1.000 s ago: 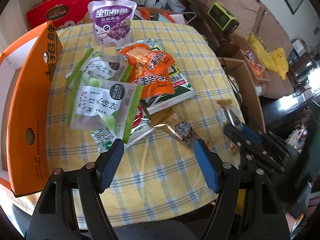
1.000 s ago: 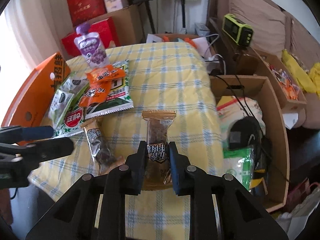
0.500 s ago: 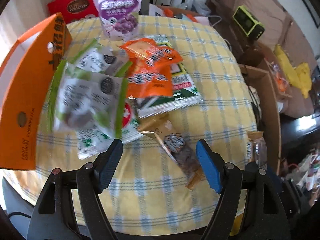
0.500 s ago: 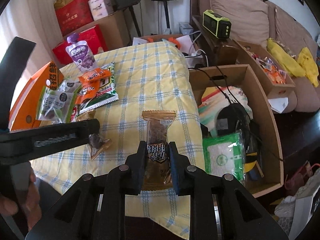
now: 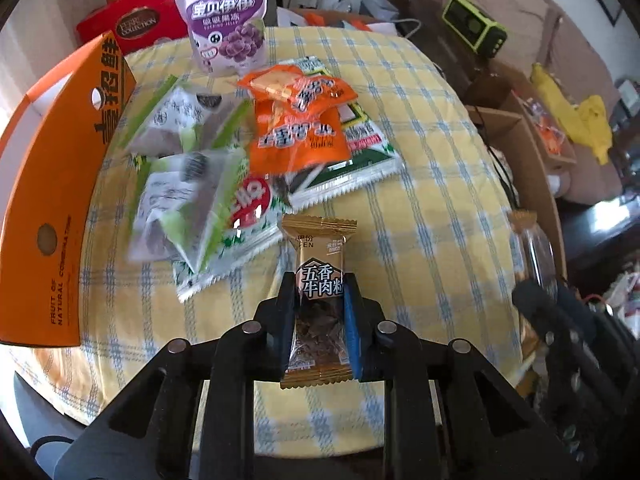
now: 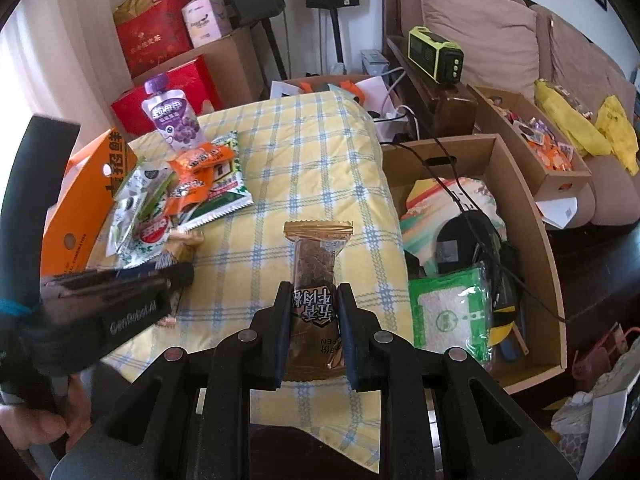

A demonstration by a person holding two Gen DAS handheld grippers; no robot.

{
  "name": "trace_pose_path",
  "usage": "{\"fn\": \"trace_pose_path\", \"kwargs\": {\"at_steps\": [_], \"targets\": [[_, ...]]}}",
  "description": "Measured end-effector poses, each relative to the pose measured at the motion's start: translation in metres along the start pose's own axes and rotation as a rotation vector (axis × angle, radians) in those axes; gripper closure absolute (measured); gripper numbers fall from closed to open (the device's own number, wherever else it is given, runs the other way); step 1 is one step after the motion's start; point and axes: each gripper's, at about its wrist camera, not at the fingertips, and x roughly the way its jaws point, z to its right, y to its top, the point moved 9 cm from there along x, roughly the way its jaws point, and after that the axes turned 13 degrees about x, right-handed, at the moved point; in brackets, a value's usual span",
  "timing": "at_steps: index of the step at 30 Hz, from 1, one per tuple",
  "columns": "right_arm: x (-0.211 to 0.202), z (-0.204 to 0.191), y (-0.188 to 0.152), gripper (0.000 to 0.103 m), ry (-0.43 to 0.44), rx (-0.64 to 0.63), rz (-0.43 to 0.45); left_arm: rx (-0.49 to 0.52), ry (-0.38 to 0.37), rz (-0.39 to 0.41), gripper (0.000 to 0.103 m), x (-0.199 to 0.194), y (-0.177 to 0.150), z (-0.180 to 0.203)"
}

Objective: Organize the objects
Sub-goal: 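Carry both gold snack bars over the orange box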

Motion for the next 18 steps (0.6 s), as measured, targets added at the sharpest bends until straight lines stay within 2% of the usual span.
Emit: {"fn": "trace_pose_path", "kwargs": {"at_steps": [10, 18], "targets": [[-0.014, -0.028, 0.007, 0.082, 0.022, -0.031, 0.028, 0.062, -0.075, 0.066, 0.083, -0.045, -0.005, -0.005], [-0.032, -0.055, 0.009, 0.082, 0.048, -0.066, 0.061, 0.093, -0.062, 0.157, 0.083, -0.084, -0.006, -0.02]]}}
